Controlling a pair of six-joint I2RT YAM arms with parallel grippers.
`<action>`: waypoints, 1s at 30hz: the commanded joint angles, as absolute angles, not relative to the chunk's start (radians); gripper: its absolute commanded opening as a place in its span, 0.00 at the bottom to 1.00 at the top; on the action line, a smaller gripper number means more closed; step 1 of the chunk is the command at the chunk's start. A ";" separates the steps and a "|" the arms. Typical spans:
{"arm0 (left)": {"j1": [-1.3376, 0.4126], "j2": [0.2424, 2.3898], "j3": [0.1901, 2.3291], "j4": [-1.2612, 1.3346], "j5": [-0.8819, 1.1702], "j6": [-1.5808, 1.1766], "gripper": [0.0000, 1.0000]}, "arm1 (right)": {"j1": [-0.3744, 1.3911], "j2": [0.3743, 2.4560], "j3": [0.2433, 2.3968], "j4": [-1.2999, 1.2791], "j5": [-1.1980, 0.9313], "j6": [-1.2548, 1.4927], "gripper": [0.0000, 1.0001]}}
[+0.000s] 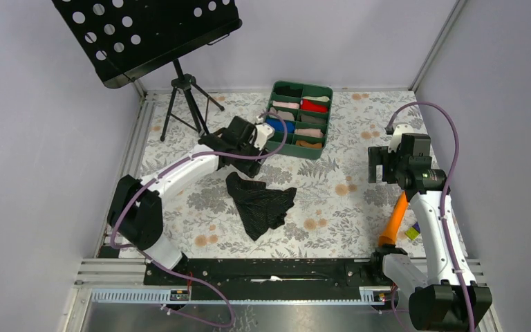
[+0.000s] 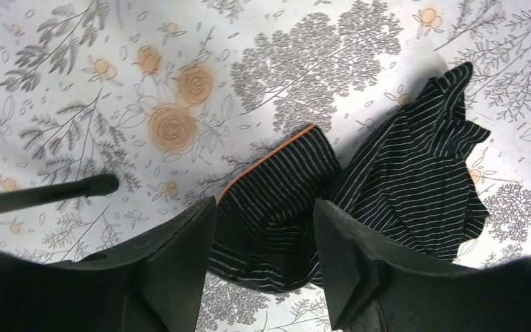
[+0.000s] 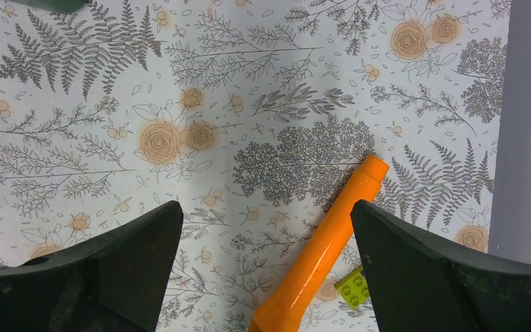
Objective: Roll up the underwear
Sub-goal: Move the underwear to the center of the board.
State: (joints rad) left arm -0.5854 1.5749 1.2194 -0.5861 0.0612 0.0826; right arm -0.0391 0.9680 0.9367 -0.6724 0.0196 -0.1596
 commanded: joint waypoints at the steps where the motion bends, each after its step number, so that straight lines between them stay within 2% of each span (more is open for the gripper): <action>1: -0.638 1.603 1.292 -0.607 0.033 0.114 0.60 | -0.035 0.966 0.956 -0.670 0.031 -0.147 1.00; 6: -0.685 1.695 1.349 -0.676 0.006 0.074 0.55 | -0.035 0.951 0.985 -0.708 -0.097 -0.307 1.00; 14: -0.699 1.828 1.425 -0.721 -0.091 -0.032 0.42 | -0.036 0.905 0.955 -0.677 -0.124 -0.292 1.00; 21: -0.721 1.887 1.431 -0.712 -0.090 -0.065 0.40 | -0.035 0.906 0.925 -0.675 -0.125 -0.255 1.00; 30: -0.730 2.000 1.486 -0.692 -0.113 -0.074 0.31 | -0.035 0.904 0.905 -0.672 -0.113 -0.259 1.00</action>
State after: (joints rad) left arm -0.7288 1.9629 1.4288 -0.7128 -0.0692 -0.0559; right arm -0.0391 0.9134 0.9031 -0.6888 -0.0994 -0.2684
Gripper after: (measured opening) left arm 0.318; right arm 0.993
